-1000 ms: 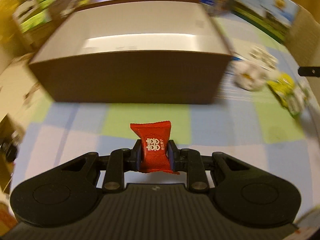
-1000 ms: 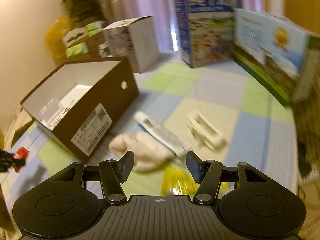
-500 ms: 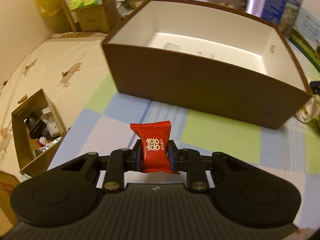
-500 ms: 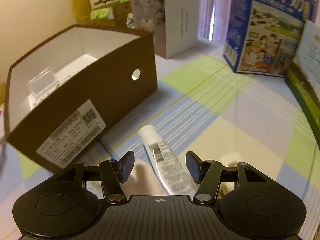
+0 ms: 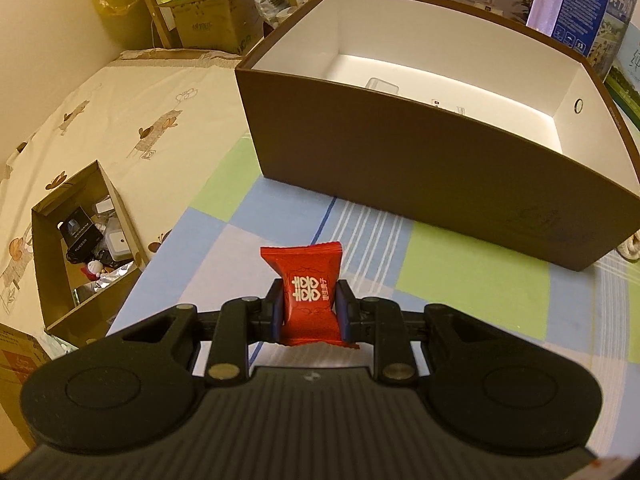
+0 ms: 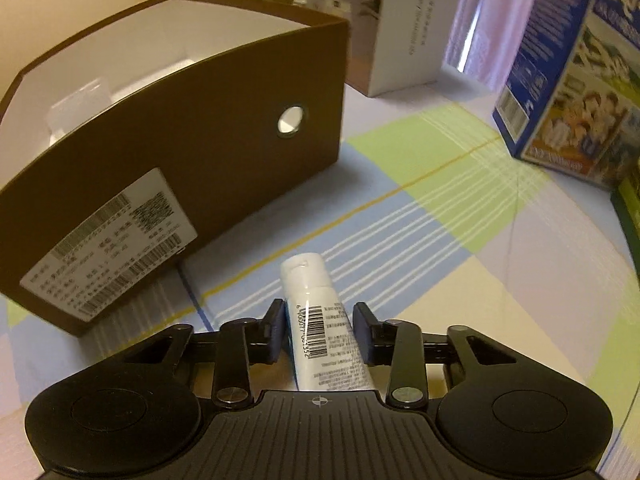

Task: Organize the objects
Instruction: 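Carry the red packet with the left tool while the right tool grasps the white tube, then move the red packet and white tube over the open box, then release the red packet and white tube into the box, opening both tools, then withdraw both tools from the box toward the white cloth and green box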

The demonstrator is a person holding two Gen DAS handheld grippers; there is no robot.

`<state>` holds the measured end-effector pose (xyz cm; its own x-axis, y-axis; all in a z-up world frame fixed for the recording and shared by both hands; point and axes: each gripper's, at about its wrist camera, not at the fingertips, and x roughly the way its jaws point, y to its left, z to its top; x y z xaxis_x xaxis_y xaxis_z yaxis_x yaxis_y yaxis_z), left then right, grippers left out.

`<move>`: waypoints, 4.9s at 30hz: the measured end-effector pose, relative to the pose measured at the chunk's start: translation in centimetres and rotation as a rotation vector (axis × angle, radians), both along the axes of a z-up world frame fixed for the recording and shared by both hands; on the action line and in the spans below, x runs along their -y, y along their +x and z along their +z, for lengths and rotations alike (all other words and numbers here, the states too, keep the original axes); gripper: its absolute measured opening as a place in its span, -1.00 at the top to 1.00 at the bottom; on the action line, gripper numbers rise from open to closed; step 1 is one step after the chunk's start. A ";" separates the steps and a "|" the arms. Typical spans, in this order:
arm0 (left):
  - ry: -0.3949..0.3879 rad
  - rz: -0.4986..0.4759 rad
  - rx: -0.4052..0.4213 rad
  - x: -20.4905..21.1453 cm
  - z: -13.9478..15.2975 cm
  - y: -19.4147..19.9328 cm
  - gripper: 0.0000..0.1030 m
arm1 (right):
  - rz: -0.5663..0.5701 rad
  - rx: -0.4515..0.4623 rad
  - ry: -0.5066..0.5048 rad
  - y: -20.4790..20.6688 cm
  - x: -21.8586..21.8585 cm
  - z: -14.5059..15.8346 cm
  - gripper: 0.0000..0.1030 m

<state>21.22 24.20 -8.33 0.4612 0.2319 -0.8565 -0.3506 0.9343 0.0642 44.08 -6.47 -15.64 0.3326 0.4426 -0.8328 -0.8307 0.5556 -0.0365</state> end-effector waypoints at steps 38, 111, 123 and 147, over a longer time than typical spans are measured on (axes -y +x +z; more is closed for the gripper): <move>0.037 -0.198 0.196 1.0 8.9 1.3 0.58 | -0.313 -0.034 0.573 -10.1 0.5 15.4 0.44; -0.134 -0.494 0.089 4.6 2.5 25.1 -0.07 | -0.380 -0.019 0.155 0.4 -14.2 8.0 0.39; -0.068 -0.414 0.105 1.6 5.3 21.8 -0.60 | -0.346 -0.028 0.224 -3.9 -13.1 10.5 0.12; -0.113 -0.523 0.154 6.1 8.4 7.3 -0.79 | -0.537 -0.089 0.293 -19.5 -2.9 12.4 0.07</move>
